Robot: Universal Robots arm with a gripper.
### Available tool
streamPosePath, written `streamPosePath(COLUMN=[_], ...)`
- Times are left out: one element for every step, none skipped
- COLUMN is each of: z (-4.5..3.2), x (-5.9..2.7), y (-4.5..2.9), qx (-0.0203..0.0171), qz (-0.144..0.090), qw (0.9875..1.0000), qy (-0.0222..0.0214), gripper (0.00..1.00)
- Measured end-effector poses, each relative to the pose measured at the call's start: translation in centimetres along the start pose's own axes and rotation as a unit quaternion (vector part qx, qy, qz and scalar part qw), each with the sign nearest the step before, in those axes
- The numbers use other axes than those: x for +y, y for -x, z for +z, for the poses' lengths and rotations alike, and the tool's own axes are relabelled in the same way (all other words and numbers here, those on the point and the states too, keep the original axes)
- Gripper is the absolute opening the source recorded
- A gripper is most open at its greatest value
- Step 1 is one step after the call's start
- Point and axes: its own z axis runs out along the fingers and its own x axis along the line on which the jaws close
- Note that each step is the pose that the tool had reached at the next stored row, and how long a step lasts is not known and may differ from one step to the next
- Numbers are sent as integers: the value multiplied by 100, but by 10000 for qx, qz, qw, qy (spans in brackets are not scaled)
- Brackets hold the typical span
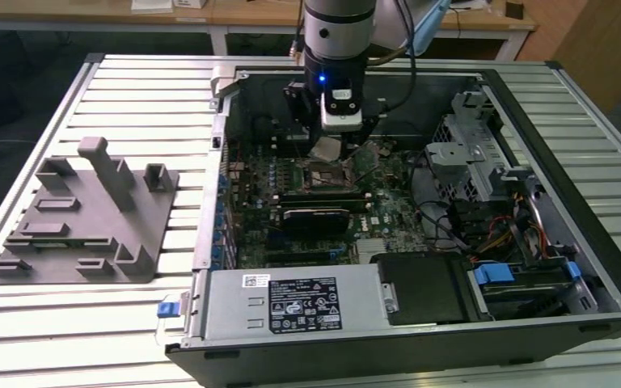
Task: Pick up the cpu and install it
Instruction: 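Place the cpu into insertion slot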
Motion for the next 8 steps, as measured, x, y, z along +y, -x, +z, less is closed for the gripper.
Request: streamPosePath(z=[1, 1, 2, 3, 4, 4, 5, 6], x=[0, 0, 0, 0, 0, 0, 0, 0], y=[0, 0, 0, 0, 0, 0, 0, 0], qx=[-4, -8, -12, -16, -20, -24, -28, -33], qz=[85, 172, 260, 345, 431, 516, 605, 702], qw=[10000, 9999, 9997, 9994, 9991, 9987, 9982, 9975], qy=[-2, -4, -6, -8, -10, -12, -14, -17], gripper=[55, 55, 55, 55, 55, 55, 55, 55])
